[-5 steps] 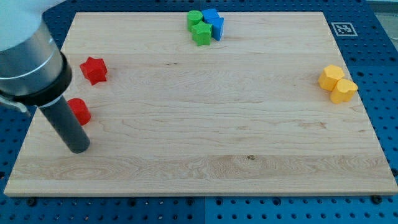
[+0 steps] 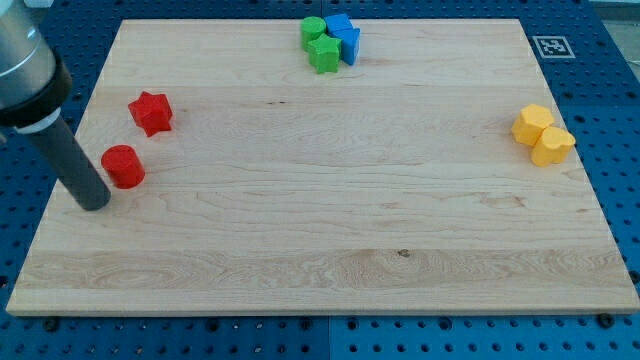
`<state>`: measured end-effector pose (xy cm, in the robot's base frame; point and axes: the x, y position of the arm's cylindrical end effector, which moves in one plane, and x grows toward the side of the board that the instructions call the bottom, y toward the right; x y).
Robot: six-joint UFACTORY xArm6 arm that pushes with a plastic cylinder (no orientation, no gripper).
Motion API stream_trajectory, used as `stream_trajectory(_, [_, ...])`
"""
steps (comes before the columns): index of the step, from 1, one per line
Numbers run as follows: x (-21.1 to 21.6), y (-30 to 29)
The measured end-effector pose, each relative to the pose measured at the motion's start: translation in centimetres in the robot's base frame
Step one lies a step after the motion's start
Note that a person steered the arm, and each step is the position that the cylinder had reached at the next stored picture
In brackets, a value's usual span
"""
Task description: Move the red circle close to the red star
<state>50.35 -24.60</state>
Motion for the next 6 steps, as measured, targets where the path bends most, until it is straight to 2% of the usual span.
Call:
stream_trajectory(4, [-1.6, 5.0])
stream_trajectory(5, [1.1, 3.3])
stream_trajectory(6, [0.1, 0.7])
